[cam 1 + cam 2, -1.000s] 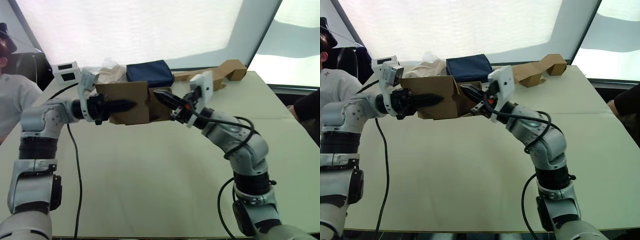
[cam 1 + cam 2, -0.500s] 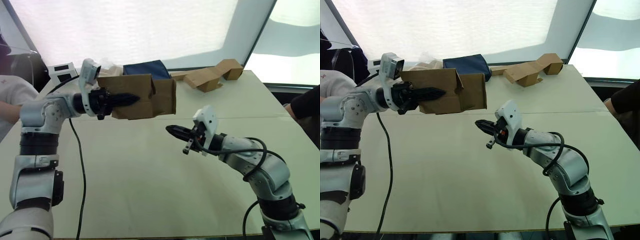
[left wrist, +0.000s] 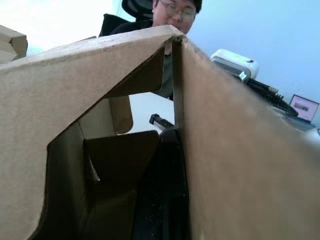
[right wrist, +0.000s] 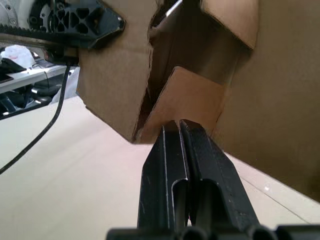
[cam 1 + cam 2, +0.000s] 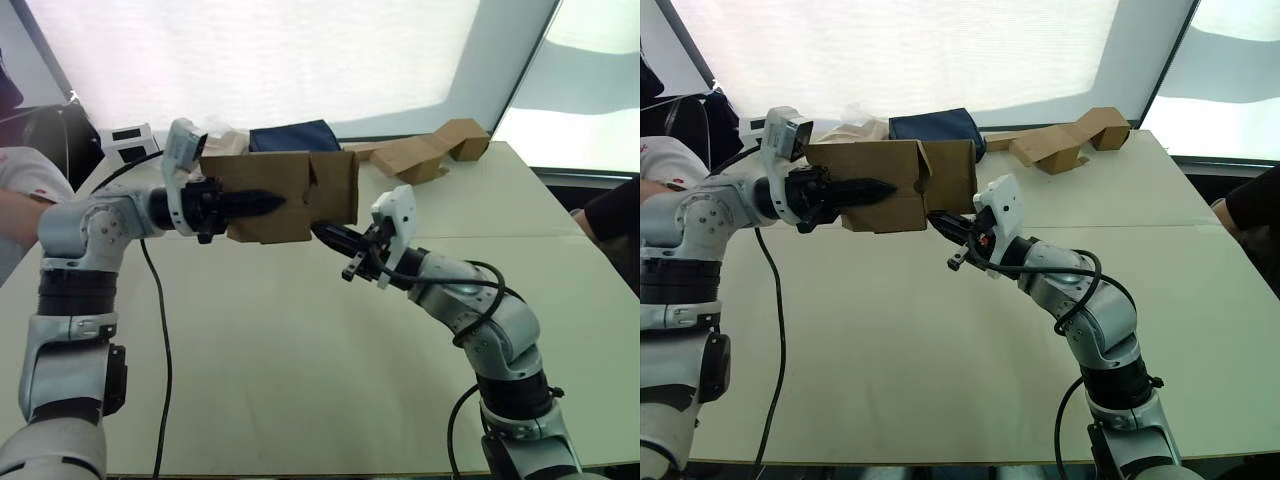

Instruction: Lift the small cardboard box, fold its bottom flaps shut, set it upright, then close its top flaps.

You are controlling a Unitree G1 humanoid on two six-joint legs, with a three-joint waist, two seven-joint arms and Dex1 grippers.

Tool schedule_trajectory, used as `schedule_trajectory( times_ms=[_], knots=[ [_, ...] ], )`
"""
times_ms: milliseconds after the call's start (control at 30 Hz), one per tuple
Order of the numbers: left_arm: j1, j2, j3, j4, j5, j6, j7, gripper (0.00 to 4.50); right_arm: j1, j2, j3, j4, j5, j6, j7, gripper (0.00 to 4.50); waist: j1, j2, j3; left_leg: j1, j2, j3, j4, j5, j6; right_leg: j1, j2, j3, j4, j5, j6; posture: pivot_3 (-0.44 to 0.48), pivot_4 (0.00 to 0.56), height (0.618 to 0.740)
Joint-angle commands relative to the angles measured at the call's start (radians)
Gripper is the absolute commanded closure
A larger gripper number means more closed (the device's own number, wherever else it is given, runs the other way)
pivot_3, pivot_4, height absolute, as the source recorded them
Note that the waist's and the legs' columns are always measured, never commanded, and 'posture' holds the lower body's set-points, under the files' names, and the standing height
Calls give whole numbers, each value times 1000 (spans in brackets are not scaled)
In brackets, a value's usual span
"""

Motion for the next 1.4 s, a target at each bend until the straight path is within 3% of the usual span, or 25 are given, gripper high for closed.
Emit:
schedule_trajectory(
  times_ms=[33,333,467,567,667,800,967,1067,1400],
  knots=[
    [-7,9,21,-23,-21,-4,-4,4500,-21,13,-4,-15,11,-18,13,4461,0,0,0,0,0,0,0,0,0,0,0,0,0,0,0,0,150,740],
    [5,7,23,-34,-22,-7,6,4500,-54,8,-7,1,13,-25,51,4461,0,0,0,0,0,0,0,0,0,0,0,0,0,0,0,0,150,740],
    [6,17,35,-36,-29,-6,14,4500,-76,-78,-218,-42,262,99,88,4461,6,0,0,0,0,0,0,0,0,0,-1,0,0,0,0,0,150,740],
    [3,17,41,-38,-33,-10,21,4500,-119,-142,-360,26,427,175,65,4461,6,0,0,-1,-1,0,0,0,0,1,-3,0,-1,0,0,0,150,740],
    [9,21,55,-49,-43,-11,29,4500,-175,-162,-434,177,425,160,18,4461,0,0,0,0,-1,0,0,0,0,1,-6,-1,-1,0,0,0,150,740],
    [27,20,66,-64,-55,-12,40,4500,-200,-201,-255,378,116,-39,52,4461,-8,0,0,1,-1,1,-1,0,0,1,-6,0,0,0,0,0,150,740],
    [21,7,59,-59,-56,-25,42,4500,-268,-111,-165,521,14,-144,91,4461,-21,1,1,-1,-1,2,-1,0,0,-2,-3,1,0,0,0,0,150,740],
    [22,2,56,-62,-55,-27,45,4500,-276,-66,-160,503,35,-145,122,4461,-23,1,1,-2,-1,2,-1,0,0,-3,-3,1,1,0,0,0,150,740],
    [-2,2,30,-14,-35,-44,14,4500,-134,6,-240,184,353,91,86,4461,-17,1,1,-3,-2,0,0,0,-1,-2,-8,-1,1,0,0,0,150,740]
  ],
)
